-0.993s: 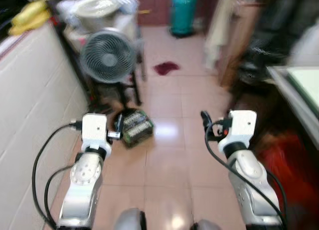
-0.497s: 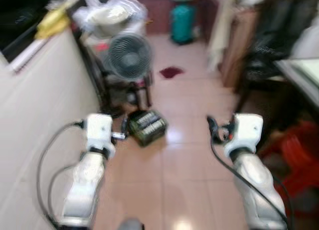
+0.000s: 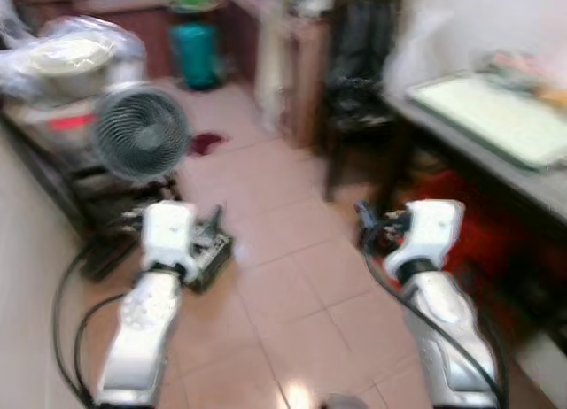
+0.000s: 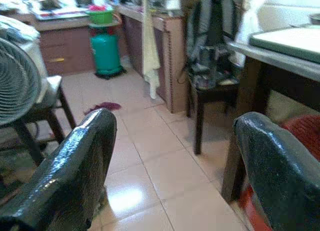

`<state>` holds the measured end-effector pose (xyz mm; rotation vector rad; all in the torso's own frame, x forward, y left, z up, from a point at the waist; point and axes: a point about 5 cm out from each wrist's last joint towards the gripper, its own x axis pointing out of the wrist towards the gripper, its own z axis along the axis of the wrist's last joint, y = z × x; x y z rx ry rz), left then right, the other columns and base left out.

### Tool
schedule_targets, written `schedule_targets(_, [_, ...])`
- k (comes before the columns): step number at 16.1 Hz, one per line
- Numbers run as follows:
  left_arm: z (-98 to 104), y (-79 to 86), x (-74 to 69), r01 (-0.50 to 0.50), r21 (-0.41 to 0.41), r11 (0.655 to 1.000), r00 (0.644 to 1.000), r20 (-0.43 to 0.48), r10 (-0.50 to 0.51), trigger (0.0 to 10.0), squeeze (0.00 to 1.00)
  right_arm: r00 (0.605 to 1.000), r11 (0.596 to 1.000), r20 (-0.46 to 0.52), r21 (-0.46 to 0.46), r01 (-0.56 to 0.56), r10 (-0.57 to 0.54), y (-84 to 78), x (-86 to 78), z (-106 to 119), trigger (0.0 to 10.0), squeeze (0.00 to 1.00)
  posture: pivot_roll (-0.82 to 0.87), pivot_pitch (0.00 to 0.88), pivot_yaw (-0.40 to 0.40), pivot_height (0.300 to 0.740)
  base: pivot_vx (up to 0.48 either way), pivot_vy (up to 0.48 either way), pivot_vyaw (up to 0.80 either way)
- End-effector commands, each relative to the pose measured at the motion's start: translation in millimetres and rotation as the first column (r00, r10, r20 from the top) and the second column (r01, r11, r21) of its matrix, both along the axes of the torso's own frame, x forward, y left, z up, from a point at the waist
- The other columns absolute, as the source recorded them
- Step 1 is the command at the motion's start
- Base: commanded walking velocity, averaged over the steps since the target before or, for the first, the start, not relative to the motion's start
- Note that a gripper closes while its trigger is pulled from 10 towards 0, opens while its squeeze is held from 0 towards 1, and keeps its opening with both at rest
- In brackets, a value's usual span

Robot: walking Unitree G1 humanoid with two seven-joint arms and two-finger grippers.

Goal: Setting the table

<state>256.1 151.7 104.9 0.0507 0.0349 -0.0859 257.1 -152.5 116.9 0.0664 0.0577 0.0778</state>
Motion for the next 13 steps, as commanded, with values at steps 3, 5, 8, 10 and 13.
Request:
schedule_targets(3, [2.6,-3.8,-3.2,-0.002,-0.05,0.999,1.0,0.007,0.003,10.0,0.0,1.0,1.0,0.018,-0.009,0.0,0.0,-3.8,1.5,6.3,10.0,0.0,-0.02,0.0,0.024,0.74,0.0,0.0,-0.78])
schedule_targets(5, [1.9,-3.3,-3.8,-0.009,-0.002,1.0,1.0,0.012,0.009,10.0,0.0,1.0,1.0,0.017,-0.005,-0.003,0.003,-4.3,1.9,6.7,10.0,0.0,-0.02,0.0,0.021,0.74,0.0,0.0,-0.78])
schedule_targets(8, [1.9,-2.6,-3.5,0.001,0.001,1.0,1.0,0.006,-0.001,10.0,0.0,1.0,1.0,0.015,-0.002,-0.002,0.002,-3.7,1.8,6.5,10.0,0.0,-0.02,0.001,0.021,0.74,0.0,0.0,-0.78])
schedule_targets(10, [4.8,-1.1,-1.0,0.007,0.005,1.0,1.0,0.009,-0.007,10.0,0.0,1.0,1.0,0.014,0.002,-0.001,0.001,-3.3,3.6,7.1,10.0,0.0,-0.01,0.009,0.024,0.74,0.0,0.0,-0.78])
schedule_targets(13, [11.4,0.5,1.3,0.011,0.011,1.0,1.0,0.025,-0.011,10.0,0.0,1.0,1.0,0.019,0.003,0.003,-0.003,-4.8,5.0,9.8,10.0,0.0,-0.01,0.043,0.028,0.74,0.0,0.0,-0.78])
